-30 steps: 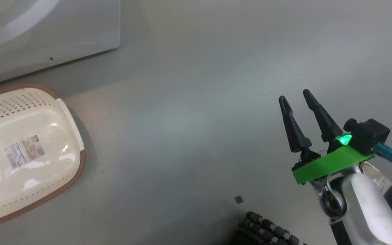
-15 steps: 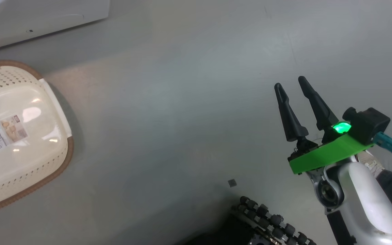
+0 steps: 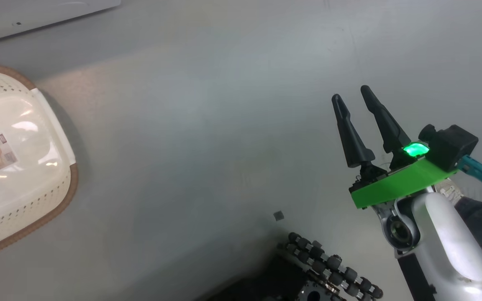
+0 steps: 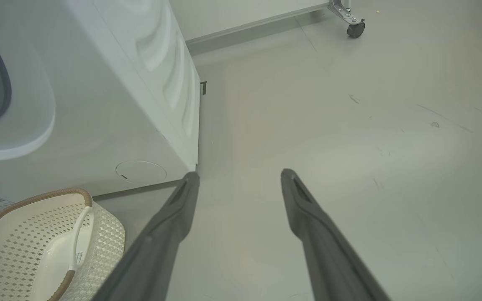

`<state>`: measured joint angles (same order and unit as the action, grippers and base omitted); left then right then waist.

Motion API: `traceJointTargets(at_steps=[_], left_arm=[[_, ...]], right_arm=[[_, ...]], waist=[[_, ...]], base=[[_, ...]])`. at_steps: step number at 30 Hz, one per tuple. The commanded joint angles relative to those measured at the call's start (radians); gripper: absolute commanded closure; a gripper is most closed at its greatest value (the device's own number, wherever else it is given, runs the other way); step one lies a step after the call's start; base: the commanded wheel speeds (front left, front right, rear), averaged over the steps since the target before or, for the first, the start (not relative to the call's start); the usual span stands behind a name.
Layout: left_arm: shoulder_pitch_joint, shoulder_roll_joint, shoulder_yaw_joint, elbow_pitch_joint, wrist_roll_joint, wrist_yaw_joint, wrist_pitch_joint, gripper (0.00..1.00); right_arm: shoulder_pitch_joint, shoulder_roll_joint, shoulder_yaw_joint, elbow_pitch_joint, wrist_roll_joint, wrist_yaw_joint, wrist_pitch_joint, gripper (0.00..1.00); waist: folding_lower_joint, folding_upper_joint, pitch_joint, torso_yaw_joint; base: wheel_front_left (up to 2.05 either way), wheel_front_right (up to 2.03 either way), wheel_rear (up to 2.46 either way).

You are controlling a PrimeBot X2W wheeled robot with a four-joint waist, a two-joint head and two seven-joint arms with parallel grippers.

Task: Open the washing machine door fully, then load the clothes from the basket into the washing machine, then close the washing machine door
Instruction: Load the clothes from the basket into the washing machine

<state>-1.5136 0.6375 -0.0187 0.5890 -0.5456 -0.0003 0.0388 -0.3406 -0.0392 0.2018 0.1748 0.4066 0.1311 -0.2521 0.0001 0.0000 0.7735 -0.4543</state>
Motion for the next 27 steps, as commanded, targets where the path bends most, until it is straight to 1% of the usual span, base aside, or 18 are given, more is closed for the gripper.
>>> traceJointTargets(at_steps=[1, 3, 7, 8, 9, 10, 13, 18, 23, 27], left_arm=[[-0.033, 0.054, 0.011, -0.030, 0.014, -0.008, -0.019, 1.00], [-0.057, 0.058, -0.002, -0.011, 0.033, -0.009, -0.057, 1.00], [-0.081, 0.062, -0.025, 0.038, 0.054, -0.008, -0.061, 1.00], [-0.084, 0.064, -0.027, 0.054, 0.057, -0.005, -0.056, 0.72], [-0.085, 0.068, -0.030, 0.073, 0.060, 0.001, -0.048, 0.11], [-0.086, 0.071, -0.033, 0.090, 0.063, 0.006, -0.037, 0.00], [-0.089, 0.078, -0.041, 0.118, 0.067, 0.005, -0.035, 0.00], [-0.077, 0.068, -0.058, 0.148, 0.065, -0.010, -0.031, 0.00], [-0.040, 0.064, -0.072, 0.172, 0.076, -0.001, -0.055, 0.00], [0.015, 0.044, -0.078, 0.194, 0.075, 0.011, -0.088, 0.00]], right_arm=[[0.015, -0.011, 0.016, -0.025, 0.012, 0.000, -0.010, 0.00], [0.016, -0.011, 0.021, -0.023, 0.021, 0.000, -0.010, 0.00], [0.013, -0.011, 0.028, -0.020, 0.034, 0.000, -0.010, 0.00], [0.012, -0.011, 0.031, -0.020, 0.037, 0.000, -0.010, 0.00], [0.012, -0.011, 0.033, -0.019, 0.040, 0.000, -0.010, 0.00], [0.011, -0.011, 0.036, -0.017, 0.043, 0.000, -0.010, 0.00], [0.009, -0.011, 0.038, -0.014, 0.047, 0.000, -0.010, 0.00], [0.001, -0.011, 0.038, -0.006, 0.045, 0.000, -0.010, 0.00], [-0.009, -0.011, 0.038, -0.001, 0.042, 0.000, -0.010, 0.00], [-0.005, -0.011, 0.030, 0.008, 0.031, 0.000, -0.010, 0.00]], waist=[[-0.0001, 0.0000, 0.008, -0.010], [-0.0001, 0.0000, 0.017, -0.023], [-0.0001, 0.0000, 0.027, -0.036], [-0.0001, 0.0000, 0.028, -0.038], [-0.0001, 0.0000, 0.029, -0.040], [-0.0001, 0.0000, 0.030, -0.041], [-0.0001, 0.0000, 0.032, -0.042], [-0.0001, 0.0000, 0.031, -0.029], [-0.0001, 0.0000, 0.022, -0.018], [-0.0001, 0.0000, -0.004, -0.003]], base=[[0.00, 0.00, 0.00], [0.00, 0.00, 0.00], [0.00, 0.00, 0.00], [0.00, 0.00, 0.00], [0.00, 0.00, 0.00], [0.00, 0.00, 0.00], [0.00, 0.00, 0.00], [0.00, 0.00, 0.00], [0.00, 0.00, 0.00], [0.00, 0.00, 0.00]])
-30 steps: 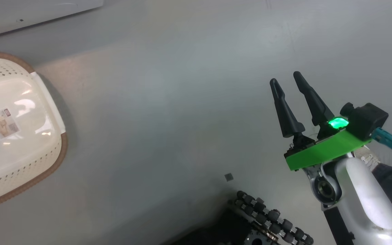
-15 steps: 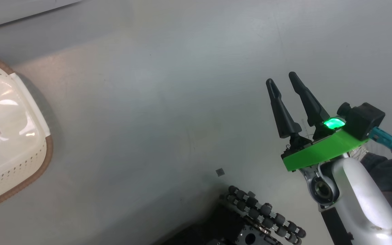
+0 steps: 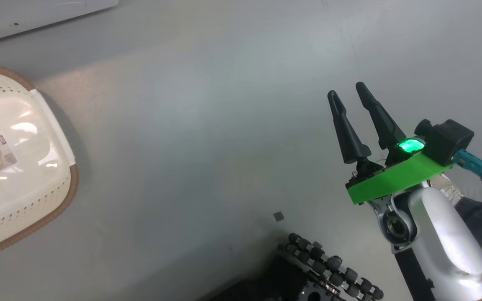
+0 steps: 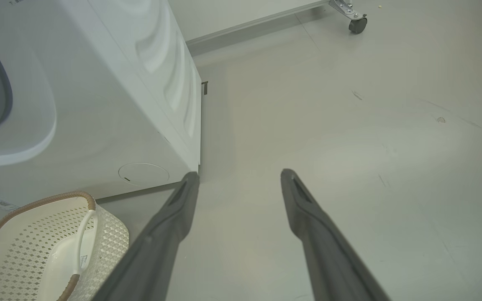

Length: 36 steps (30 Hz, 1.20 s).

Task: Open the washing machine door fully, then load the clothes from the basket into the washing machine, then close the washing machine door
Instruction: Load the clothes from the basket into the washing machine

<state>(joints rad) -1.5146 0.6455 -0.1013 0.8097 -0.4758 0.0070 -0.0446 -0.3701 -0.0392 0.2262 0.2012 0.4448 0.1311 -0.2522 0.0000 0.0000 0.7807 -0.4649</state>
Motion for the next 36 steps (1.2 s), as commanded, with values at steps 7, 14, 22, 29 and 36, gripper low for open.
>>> traceJointTargets(at_steps=[7, 14, 22, 29, 36], left_arm=[[0.160, -0.016, -0.012, 0.005, 0.008, 0.035, -0.077, 0.00], [0.317, -0.080, -0.015, -0.011, -0.013, 0.057, -0.130, 0.00], [0.577, -0.162, -0.016, -0.151, -0.026, 0.109, -0.192, 0.00], [0.877, -0.232, -0.006, -0.361, -0.018, 0.172, -0.214, 0.00], [1.123, -0.319, -0.003, -0.564, 0.011, 0.216, -0.217, 0.00]], right_arm=[[0.031, -0.011, -0.011, -0.004, -0.054, 0.000, -0.009, 0.00], [0.043, -0.011, -0.034, 0.010, -0.095, 0.000, -0.009, 0.00], [0.073, -0.011, -0.085, 0.013, -0.144, 0.000, 0.004, 0.00], [0.121, -0.011, -0.139, -0.010, -0.201, 0.000, 0.047, 0.00], [0.181, -0.011, -0.195, -0.059, -0.260, 0.000, 0.109, 0.00]], waist=[[0.0000, 0.0000, -0.074, 0.047], [0.0000, 0.0000, -0.138, 0.084], [0.0000, 0.0000, -0.229, 0.138], [0.0000, 0.0000, -0.332, 0.192], [0.0000, 0.0000, -0.432, 0.273]], base=[[0.00, 0.00, 0.00], [0.00, 0.00, 0.00], [0.00, 0.00, 0.00], [0.00, 0.00, 0.00], [0.00, 0.00, 0.00]])
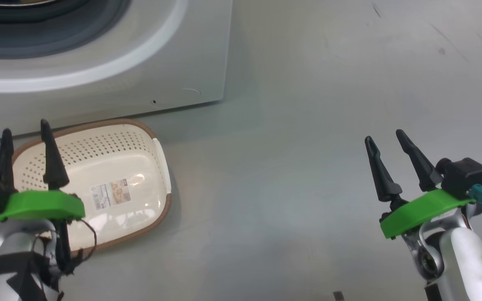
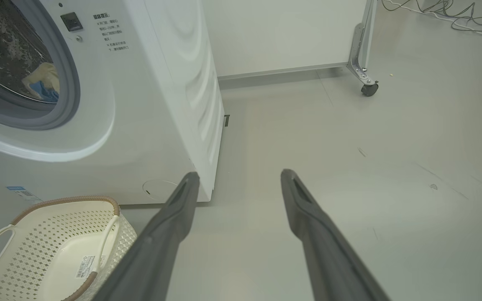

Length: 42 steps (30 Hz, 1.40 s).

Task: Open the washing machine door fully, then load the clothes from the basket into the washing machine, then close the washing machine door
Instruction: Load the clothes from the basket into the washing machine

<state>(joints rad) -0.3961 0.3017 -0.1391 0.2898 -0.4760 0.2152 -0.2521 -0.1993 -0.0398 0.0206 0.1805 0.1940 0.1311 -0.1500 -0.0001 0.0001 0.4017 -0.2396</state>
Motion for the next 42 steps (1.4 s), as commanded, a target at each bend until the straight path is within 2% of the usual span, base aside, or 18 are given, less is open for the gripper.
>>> traceJointTargets(at_steps=[1, 12, 27, 42], left_arm=[[0.032, 0.017, 0.035, -0.065, 0.021, 0.012, -0.009, 0.00], [0.211, -0.054, 0.008, -0.170, 0.062, -0.005, -0.010, 0.00], [0.311, -0.071, -0.046, -0.185, 0.068, -0.020, -0.005, 0.00], [0.327, -0.074, -0.076, -0.158, 0.066, -0.020, 0.006, 0.00]], right_arm=[[0.019, -0.010, 0.008, -0.046, -0.014, 0.000, 0.015, 0.00], [0.118, -0.010, -0.034, -0.120, -0.060, 0.000, 0.102, 0.00], [0.175, -0.010, -0.027, -0.182, -0.097, 0.000, 0.163, 0.00], [0.190, -0.010, 0.011, -0.198, -0.095, 0.000, 0.182, 0.00]], waist=[[0.0001, -0.0001, -0.067, 0.057], [0.0001, -0.0001, -0.210, 0.131], [0.0001, -0.0001, -0.303, 0.172], [0.0001, -0.0001, -0.328, 0.173]], base=[[0.00, 0.00, 0.00], [0.00, 0.00, 0.00], [0.00, 0.00, 0.00], [0.00, 0.00, 0.00]])
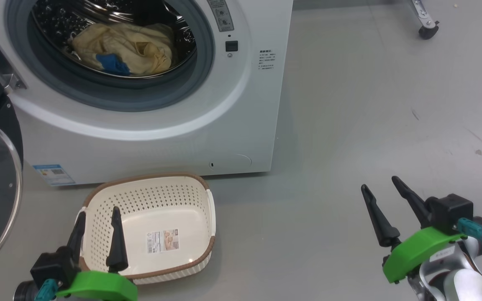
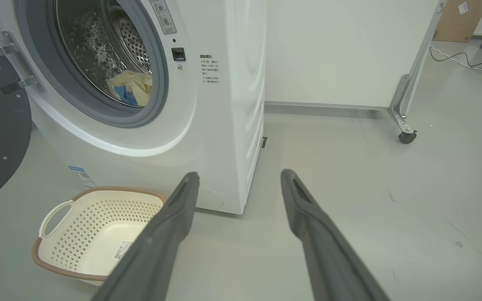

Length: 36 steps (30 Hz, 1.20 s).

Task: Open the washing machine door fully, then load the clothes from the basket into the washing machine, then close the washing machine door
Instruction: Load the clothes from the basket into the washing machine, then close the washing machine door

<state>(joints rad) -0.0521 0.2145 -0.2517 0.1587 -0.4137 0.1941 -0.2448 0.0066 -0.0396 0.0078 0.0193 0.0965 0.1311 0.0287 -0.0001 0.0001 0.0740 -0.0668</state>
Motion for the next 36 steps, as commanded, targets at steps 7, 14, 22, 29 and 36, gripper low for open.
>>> traceJointTargets(at_steps=[7, 14, 22, 29, 36], left_arm=[[-0.016, 0.014, 0.033, -0.025, 0.004, 0.010, -0.002, 0.00], [-0.013, 0.019, 0.035, -0.022, 0.004, 0.024, -0.001, 0.00], [-0.013, 0.024, 0.032, -0.019, 0.006, 0.034, 0.002, 0.00], [-0.017, 0.026, 0.029, -0.014, 0.006, 0.040, 0.003, 0.00], [-0.019, 0.037, 0.019, -0.014, 0.005, 0.029, 0.007, 0.00]], right_arm=[[-0.013, -0.011, 0.023, -0.035, 0.005, 0.000, 0.002, 0.00], [-0.008, -0.011, 0.021, -0.033, 0.008, 0.000, -0.001, 0.00], [-0.009, -0.011, 0.021, -0.030, 0.010, 0.000, -0.003, 0.00], [-0.007, -0.011, 0.020, -0.026, 0.013, 0.000, -0.004, 0.00], [-0.008, -0.011, 0.020, -0.026, 0.017, 0.000, -0.006, 0.00]], waist=[[0.0001, -0.0001, -0.007, -0.005], [0.0001, -0.0001, -0.014, -0.007], [0.0001, -0.0001, -0.018, -0.008], [0.0001, -0.0001, -0.020, -0.008], [0.0001, -0.0001, -0.015, -0.005]], base=[[0.00, 0.00, 0.00], [0.00, 0.00, 0.00], [-0.06, 0.06, -0.01], [-0.70, 0.70, 0.00], [-1.65, 1.65, 0.00]])
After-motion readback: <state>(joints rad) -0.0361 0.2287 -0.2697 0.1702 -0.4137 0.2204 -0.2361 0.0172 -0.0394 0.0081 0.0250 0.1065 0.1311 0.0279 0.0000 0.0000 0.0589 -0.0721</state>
